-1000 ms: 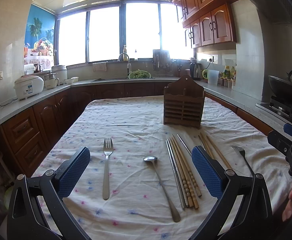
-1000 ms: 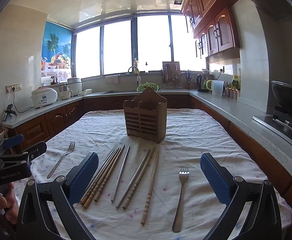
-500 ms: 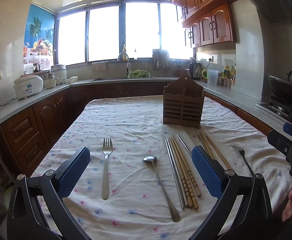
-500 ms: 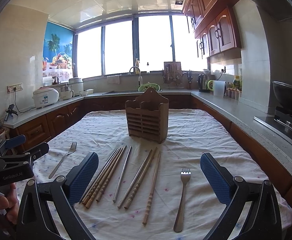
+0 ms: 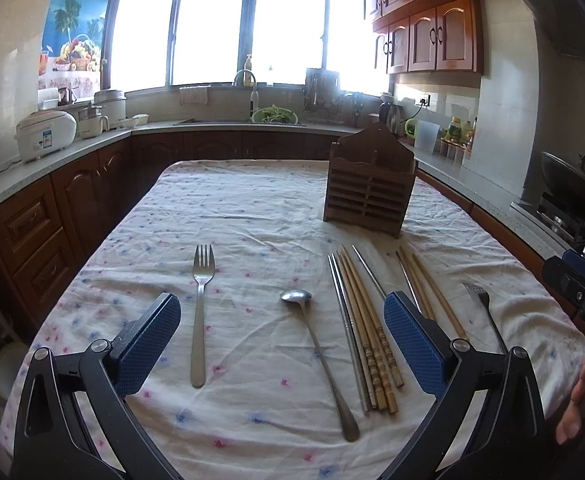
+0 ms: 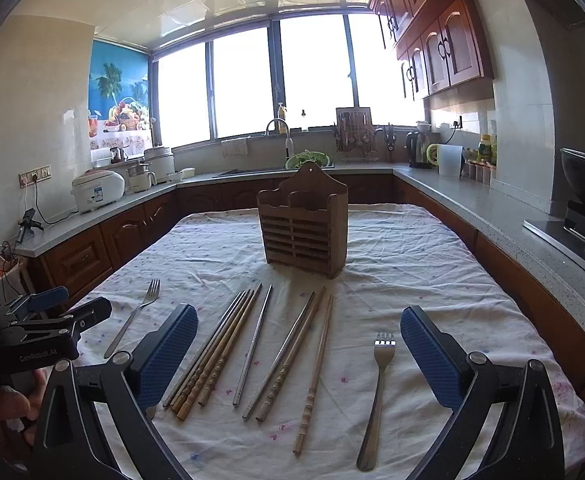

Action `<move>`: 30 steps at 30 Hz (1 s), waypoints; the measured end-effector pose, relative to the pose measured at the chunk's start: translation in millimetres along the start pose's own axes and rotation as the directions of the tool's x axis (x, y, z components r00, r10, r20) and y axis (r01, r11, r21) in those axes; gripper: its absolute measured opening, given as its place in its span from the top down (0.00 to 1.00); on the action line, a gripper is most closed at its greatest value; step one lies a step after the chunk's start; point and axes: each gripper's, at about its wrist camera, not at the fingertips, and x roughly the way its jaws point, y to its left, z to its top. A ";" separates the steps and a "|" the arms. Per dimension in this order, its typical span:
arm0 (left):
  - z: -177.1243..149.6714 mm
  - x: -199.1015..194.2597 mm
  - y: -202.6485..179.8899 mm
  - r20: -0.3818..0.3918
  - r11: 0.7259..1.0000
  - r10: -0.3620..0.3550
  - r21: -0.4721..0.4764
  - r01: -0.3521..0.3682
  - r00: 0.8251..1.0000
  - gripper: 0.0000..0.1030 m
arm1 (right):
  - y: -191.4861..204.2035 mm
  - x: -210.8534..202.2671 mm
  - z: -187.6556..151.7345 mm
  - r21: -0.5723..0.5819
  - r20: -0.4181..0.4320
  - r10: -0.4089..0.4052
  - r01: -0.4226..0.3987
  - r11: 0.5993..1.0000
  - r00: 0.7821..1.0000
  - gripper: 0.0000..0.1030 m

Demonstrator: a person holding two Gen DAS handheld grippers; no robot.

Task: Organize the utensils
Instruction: 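Close the left tool on a chopstick while the right tool grasps a wooden chopstick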

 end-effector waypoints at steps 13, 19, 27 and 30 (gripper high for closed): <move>30.5 72.2 8.0 -0.177 0.998 -0.069 -0.022 0.067 0.982 0.27 | -34.1 81.7 8.3 0.141 -0.236 0.061 -0.028 0.990 0.970 0.44; 43.6 116.0 -1.1 -0.292 0.989 -0.146 -0.028 0.145 0.945 0.41 | -44.6 119.7 12.2 0.165 -0.326 0.055 -0.001 0.986 0.944 0.63; 47.5 173.7 -25.9 -0.417 0.984 -0.148 0.026 0.175 0.897 0.62 | -58.7 168.4 8.8 0.205 -0.436 0.068 0.025 0.978 0.897 0.76; 49.2 188.4 -29.6 -0.442 0.982 -0.159 0.019 0.186 0.883 0.63 | -60.7 181.2 6.5 0.209 -0.455 0.070 0.031 0.977 0.888 0.76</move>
